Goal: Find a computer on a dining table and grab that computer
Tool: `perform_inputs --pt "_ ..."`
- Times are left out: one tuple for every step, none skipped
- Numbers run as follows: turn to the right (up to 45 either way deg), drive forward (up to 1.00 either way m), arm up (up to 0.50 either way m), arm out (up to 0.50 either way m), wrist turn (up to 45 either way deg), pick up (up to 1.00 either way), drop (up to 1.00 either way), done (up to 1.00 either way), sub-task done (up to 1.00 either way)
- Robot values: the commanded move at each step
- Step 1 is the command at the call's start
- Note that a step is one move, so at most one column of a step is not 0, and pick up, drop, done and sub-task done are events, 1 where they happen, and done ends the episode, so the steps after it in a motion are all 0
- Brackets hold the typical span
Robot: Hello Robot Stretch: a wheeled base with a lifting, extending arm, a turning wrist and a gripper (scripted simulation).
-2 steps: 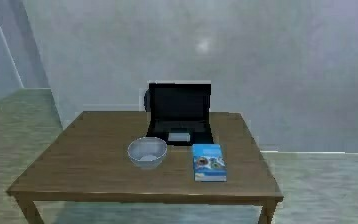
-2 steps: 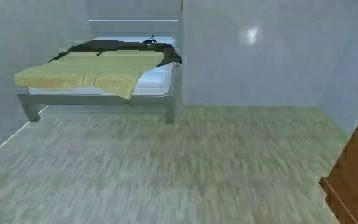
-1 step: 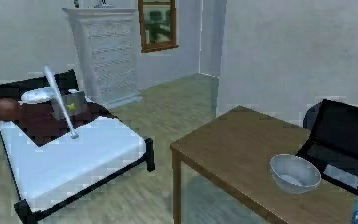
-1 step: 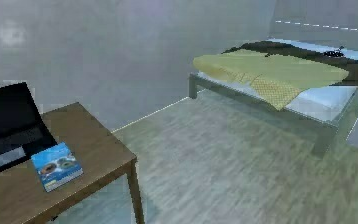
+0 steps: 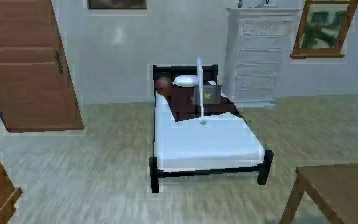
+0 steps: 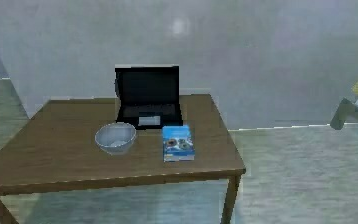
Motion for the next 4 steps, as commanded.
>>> perform_inputs --pt "45.0 0.0 0.0 0.0 0.0 0.0 0.0 0.0 0.0" --pt "45.0 0.0 0.0 0.0 0.0 0.0 0.0 0.0 0.0" --pt "42.0 0.0 0.0 0.0 0.0 0.0 0.0 0.0 0.0" --pt "0.0 0.65 0.0 0.0 0.0 0.0 0.0 0.0 0.0"
